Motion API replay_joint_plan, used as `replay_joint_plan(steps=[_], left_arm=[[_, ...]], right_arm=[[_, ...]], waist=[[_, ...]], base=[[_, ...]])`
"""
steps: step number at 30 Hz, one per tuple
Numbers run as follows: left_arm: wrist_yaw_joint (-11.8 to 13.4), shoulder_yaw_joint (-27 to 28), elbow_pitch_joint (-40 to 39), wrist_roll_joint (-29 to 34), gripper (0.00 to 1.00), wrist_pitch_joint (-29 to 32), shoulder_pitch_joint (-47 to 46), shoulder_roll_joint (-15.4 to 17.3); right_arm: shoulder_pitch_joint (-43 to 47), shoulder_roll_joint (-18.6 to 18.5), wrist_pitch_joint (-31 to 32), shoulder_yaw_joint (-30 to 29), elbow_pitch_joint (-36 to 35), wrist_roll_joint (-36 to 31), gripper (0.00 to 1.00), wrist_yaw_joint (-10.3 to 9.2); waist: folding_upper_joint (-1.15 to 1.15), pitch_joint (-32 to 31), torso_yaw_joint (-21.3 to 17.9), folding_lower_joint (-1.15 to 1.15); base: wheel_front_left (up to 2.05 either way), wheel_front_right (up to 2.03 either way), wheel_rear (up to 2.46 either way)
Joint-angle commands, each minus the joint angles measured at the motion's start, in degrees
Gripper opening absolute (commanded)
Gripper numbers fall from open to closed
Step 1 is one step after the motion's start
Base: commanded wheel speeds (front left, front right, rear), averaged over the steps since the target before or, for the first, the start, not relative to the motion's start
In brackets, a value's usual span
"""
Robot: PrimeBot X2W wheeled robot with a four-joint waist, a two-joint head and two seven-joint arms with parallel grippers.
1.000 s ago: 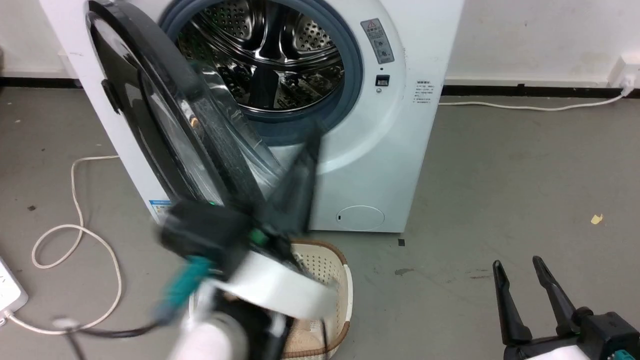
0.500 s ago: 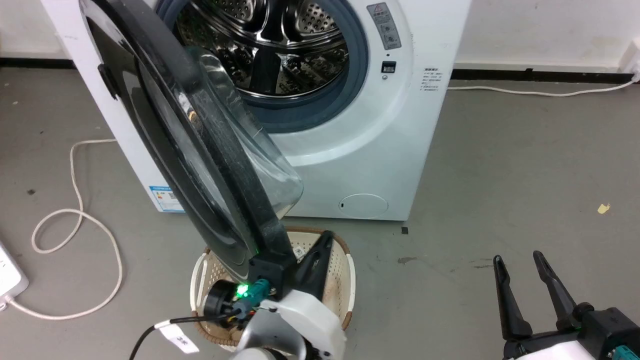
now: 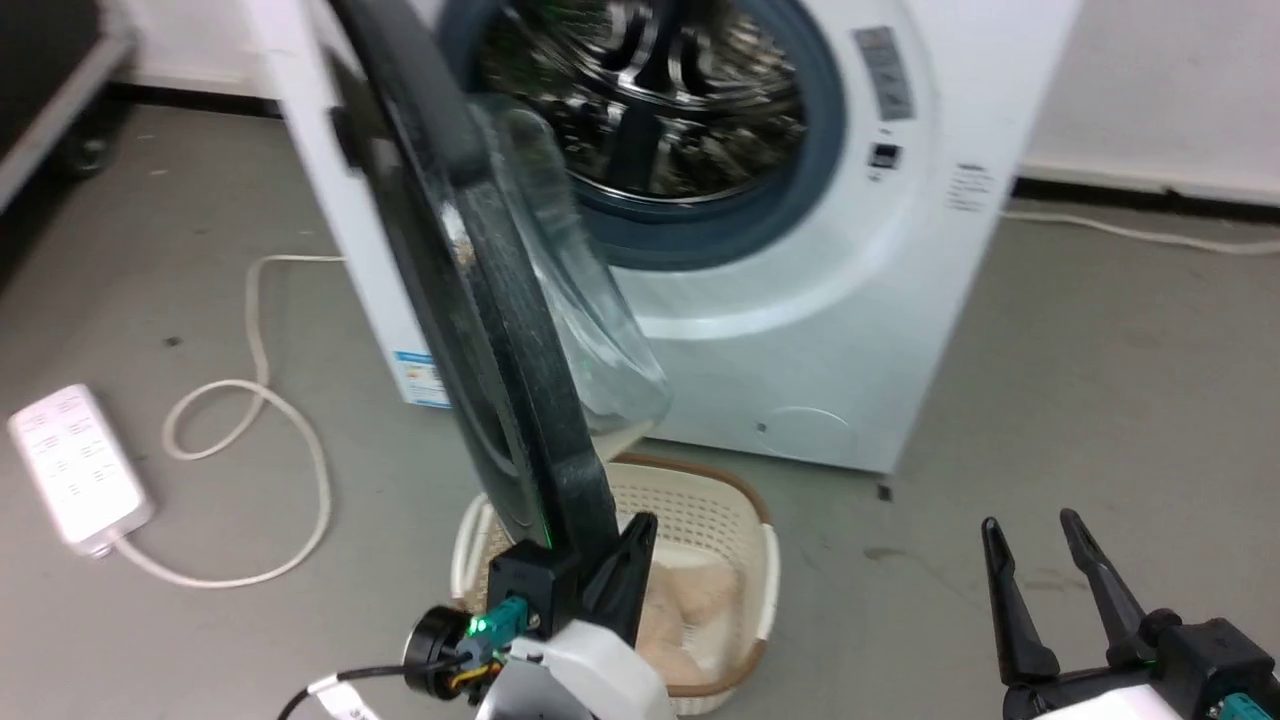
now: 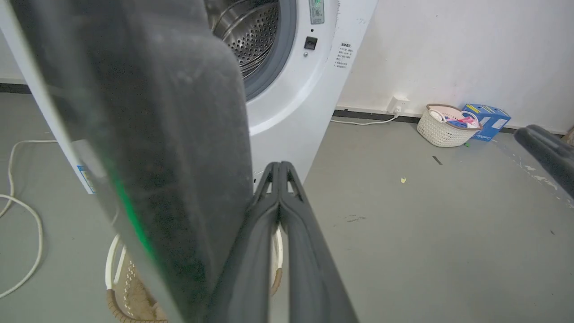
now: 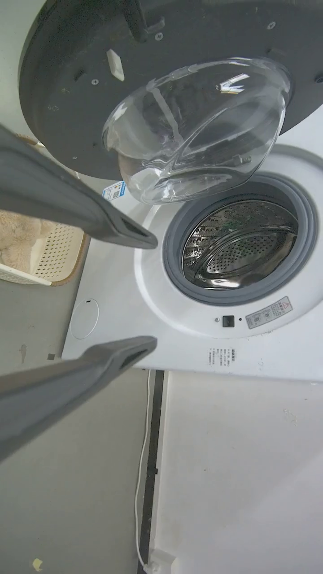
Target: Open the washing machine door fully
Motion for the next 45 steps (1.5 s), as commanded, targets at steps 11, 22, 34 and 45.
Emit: replay_joint_plan(steps=[11, 22, 34, 45], left_arm=[[2.5, 4.9, -3.1, -1.6, 0.0, -0.8, 5.4, 5.1], [2.5, 16.1, -6.3, -4.2, 0.0, 0.7, 3.9, 16.1], [0.6, 30.6, 3.6, -10.7, 0.0, 1.2, -4.8, 27.4], [-3.5, 34.9, 18.0, -13.0, 0.0, -6.4, -11.6, 31.5]], right_arm=[[1.0, 0.2, -0.2, 0.8, 0.6, 0.8, 1.0, -0.04], [-1.4, 0.0, 1.8, 1.7, -2.0, -1.8, 1.0, -0.04], [-5.1, -3.5, 3.3, 2.0, -4.9, -1.5, 1.0, -0.04], [-6.7, -4.9, 3.4, 1.5, -4.8, -1.1, 1.0, -0.04]], waist=[[0.0, -2.0, 12.2, 0.0], [0.0, 5.2, 15.2, 0.0], [0.0, 15.5, 11.9, 0.0], [0.0, 17.3, 10.2, 0.0]], base=[[0.0, 0.0, 0.0], [0.0, 0.0, 0.0], [0.0, 0.0, 0.0], [0.0, 0.0, 0.0]])
